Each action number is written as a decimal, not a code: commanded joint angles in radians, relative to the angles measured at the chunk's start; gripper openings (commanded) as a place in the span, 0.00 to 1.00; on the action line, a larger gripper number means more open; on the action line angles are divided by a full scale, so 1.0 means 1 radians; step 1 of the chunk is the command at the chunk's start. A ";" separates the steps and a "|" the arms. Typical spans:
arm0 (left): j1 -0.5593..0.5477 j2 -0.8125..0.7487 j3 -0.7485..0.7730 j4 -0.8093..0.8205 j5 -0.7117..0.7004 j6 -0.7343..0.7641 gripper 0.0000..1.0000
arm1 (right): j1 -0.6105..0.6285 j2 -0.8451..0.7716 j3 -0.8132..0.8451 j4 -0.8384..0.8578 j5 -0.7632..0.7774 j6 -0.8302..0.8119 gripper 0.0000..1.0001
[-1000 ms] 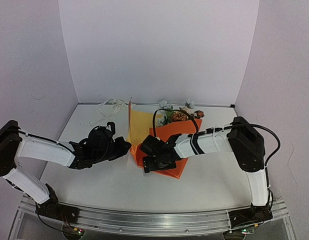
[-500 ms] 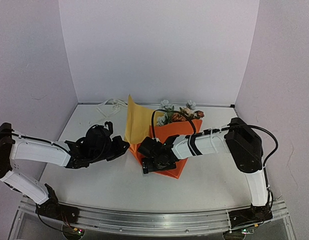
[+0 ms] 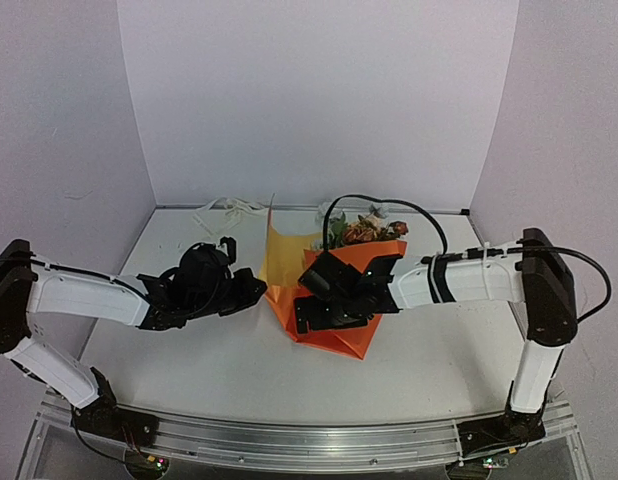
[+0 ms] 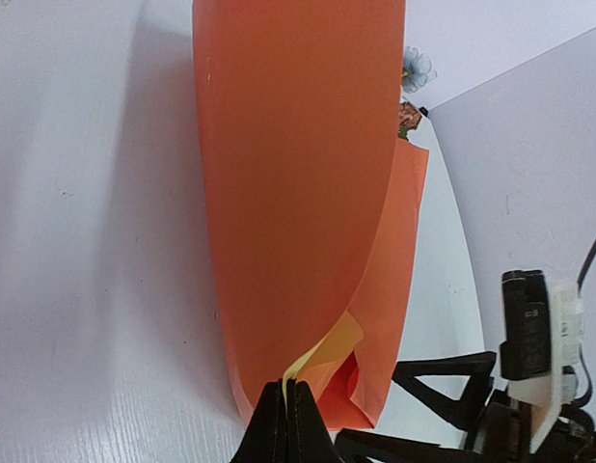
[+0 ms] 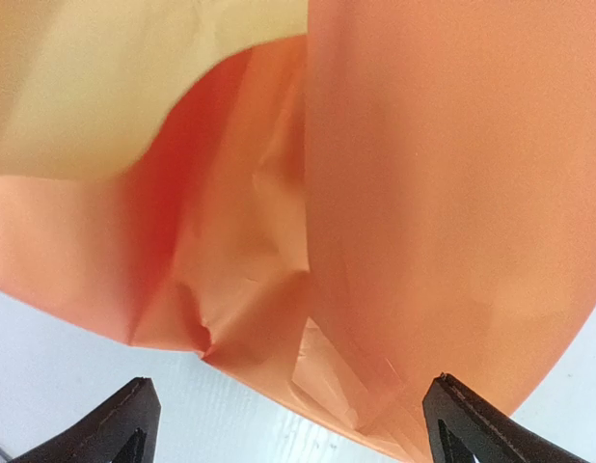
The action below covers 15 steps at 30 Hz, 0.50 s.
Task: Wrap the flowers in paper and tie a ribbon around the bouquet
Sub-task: Fold the 2/3-folded wrapping paper at the center of the board.
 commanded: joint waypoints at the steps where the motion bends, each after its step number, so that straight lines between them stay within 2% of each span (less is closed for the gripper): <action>1: 0.000 0.029 0.082 0.024 0.073 0.109 0.00 | -0.026 -0.095 -0.109 0.113 -0.039 0.033 0.94; 6: -0.001 0.082 0.148 0.009 0.141 0.172 0.00 | -0.074 -0.192 -0.257 0.210 -0.048 0.096 0.75; 9: -0.002 0.104 0.168 0.006 0.178 0.194 0.00 | -0.097 -0.229 -0.327 0.275 -0.071 0.119 0.68; 12: -0.008 0.128 0.197 0.001 0.215 0.221 0.00 | -0.112 -0.203 -0.336 0.296 -0.113 0.133 0.58; 15: -0.022 0.156 0.234 -0.008 0.253 0.259 0.00 | -0.113 -0.153 -0.324 0.307 -0.145 0.140 0.54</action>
